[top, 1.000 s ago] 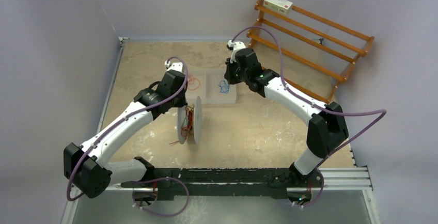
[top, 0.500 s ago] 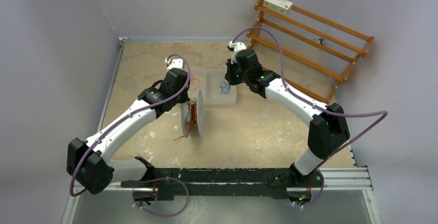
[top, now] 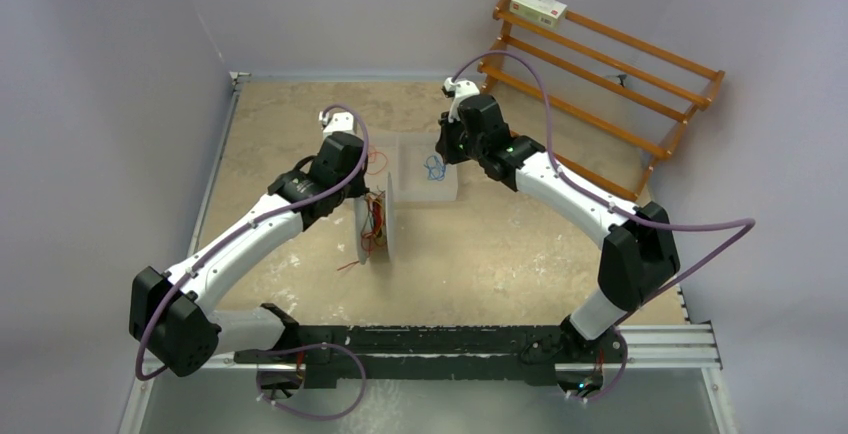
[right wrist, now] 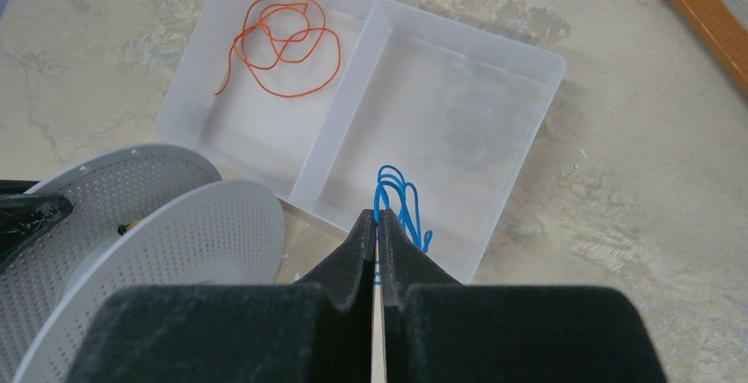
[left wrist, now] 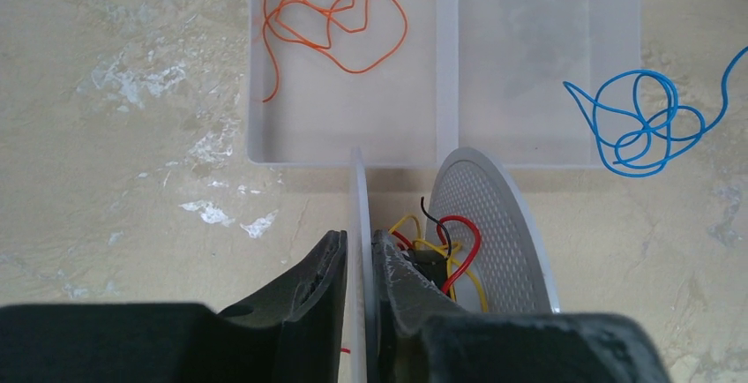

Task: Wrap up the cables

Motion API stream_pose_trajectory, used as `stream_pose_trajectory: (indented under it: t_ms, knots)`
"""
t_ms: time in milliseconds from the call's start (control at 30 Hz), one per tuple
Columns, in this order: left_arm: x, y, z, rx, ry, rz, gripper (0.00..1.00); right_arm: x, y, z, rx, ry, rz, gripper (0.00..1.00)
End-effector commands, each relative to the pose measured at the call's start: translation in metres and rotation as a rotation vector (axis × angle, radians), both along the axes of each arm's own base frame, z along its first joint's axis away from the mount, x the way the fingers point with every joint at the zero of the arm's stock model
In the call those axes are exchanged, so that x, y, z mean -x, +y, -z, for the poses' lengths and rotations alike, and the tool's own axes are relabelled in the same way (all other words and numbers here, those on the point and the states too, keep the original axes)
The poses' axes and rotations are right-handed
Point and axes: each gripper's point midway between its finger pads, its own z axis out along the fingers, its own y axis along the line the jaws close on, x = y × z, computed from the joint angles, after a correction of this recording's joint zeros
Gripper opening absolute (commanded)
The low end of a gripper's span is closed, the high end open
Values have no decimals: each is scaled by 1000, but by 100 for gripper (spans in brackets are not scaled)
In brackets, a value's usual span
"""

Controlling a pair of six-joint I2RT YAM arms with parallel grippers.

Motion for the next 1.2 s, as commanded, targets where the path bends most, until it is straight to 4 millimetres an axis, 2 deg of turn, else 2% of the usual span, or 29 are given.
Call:
stream_pose_trajectory:
  t_ms: [0, 333, 833, 1033, 1167]
  knots:
    - [-9, -9, -16, 64, -61, -3, 19, 1, 0, -21, -41, -44, 3, 0]
    - [-4, -14, -11, 82, -36, 19, 25, 3, -1, -18, -42, -40, 1, 0]
    - [4, -20, -15, 131, -27, 47, 29, 4, -1, -20, -49, -42, 3, 0]
    - [7, -16, -13, 120, -20, 41, 31, 4, -1, -21, -52, -42, 2, 0]
    - [7, -12, -16, 101, -27, 31, 35, 5, -1, -24, -57, -47, 0, 0]
